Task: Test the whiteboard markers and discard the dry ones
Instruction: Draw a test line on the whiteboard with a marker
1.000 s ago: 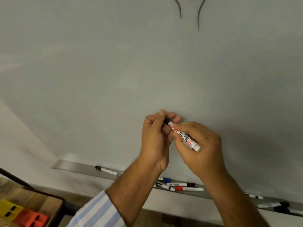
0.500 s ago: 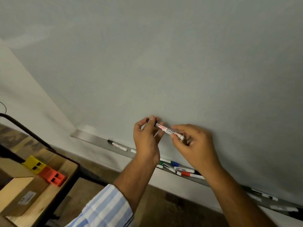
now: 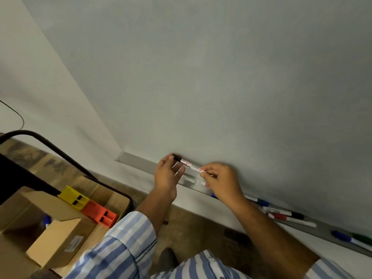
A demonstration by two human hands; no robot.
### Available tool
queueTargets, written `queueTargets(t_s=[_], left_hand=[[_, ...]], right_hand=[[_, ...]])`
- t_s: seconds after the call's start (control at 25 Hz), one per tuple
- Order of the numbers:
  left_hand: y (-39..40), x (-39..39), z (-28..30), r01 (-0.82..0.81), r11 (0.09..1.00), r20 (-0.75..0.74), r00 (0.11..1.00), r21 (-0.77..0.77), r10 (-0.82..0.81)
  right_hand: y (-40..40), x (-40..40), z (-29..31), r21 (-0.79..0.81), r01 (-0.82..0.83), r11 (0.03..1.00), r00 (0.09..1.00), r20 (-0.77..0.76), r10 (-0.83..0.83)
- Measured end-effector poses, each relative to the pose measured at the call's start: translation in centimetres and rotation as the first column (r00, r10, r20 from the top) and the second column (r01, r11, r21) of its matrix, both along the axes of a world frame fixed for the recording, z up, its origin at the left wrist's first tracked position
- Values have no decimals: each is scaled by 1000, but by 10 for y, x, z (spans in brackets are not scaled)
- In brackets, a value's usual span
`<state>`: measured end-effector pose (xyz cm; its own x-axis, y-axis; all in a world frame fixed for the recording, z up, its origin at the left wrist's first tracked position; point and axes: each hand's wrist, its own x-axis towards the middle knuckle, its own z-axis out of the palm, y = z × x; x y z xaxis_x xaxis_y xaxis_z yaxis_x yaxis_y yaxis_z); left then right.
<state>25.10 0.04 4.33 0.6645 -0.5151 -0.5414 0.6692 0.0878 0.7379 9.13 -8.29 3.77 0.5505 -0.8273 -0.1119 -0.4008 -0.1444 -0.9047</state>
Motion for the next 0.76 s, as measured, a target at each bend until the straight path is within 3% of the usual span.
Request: queueTargets(t_s=[0.32, 0.6, 0.76], left_hand=[[43, 85, -51, 20, 984, -80, 997, 178, -6], [89, 94, -66, 351, 893, -127, 936, 281, -328], [104, 106, -75, 444, 833, -147, 896, 329, -419]], right_hand=[[26, 131, -57, -36, 8, 999, 991, -136, -13], [46, 205, -81, -67, 8, 998, 975, -220, -22], [54, 233, -91, -93, -49, 994, 956, -293, 19]])
